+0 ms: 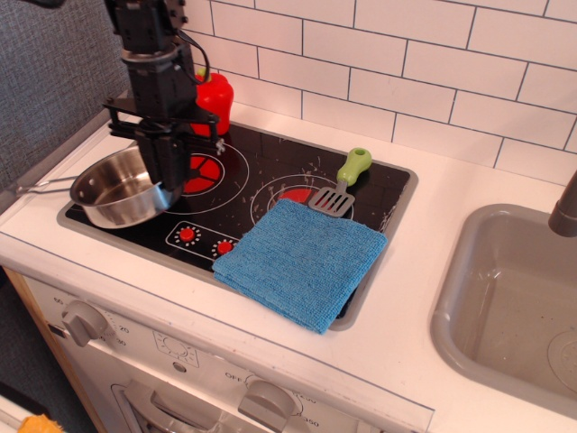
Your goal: Move the silver pan to the front left corner of the stove
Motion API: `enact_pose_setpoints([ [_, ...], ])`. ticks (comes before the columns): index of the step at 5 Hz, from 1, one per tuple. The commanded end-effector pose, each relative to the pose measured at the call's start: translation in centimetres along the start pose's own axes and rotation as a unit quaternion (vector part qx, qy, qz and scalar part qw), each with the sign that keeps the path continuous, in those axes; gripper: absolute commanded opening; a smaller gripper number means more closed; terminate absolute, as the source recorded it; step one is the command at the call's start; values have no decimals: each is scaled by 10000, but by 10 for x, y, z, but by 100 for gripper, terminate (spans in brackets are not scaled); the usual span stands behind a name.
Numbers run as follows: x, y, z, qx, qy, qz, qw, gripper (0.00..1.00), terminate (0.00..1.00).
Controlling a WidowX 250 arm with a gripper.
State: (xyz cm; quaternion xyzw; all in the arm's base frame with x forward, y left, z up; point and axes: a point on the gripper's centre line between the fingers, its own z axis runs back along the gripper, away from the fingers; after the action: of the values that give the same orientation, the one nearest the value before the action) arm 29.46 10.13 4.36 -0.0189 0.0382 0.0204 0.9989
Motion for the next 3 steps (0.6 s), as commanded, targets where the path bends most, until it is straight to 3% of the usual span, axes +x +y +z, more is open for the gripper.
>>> enact_pose_setpoints([
  [1,4,6,-4,87,58,53,9999,0,0],
  [2,3,5,1,79,-47,-73,9999,100,0],
  [3,4,-5,21,182,-452,-305,9983,100,0],
])
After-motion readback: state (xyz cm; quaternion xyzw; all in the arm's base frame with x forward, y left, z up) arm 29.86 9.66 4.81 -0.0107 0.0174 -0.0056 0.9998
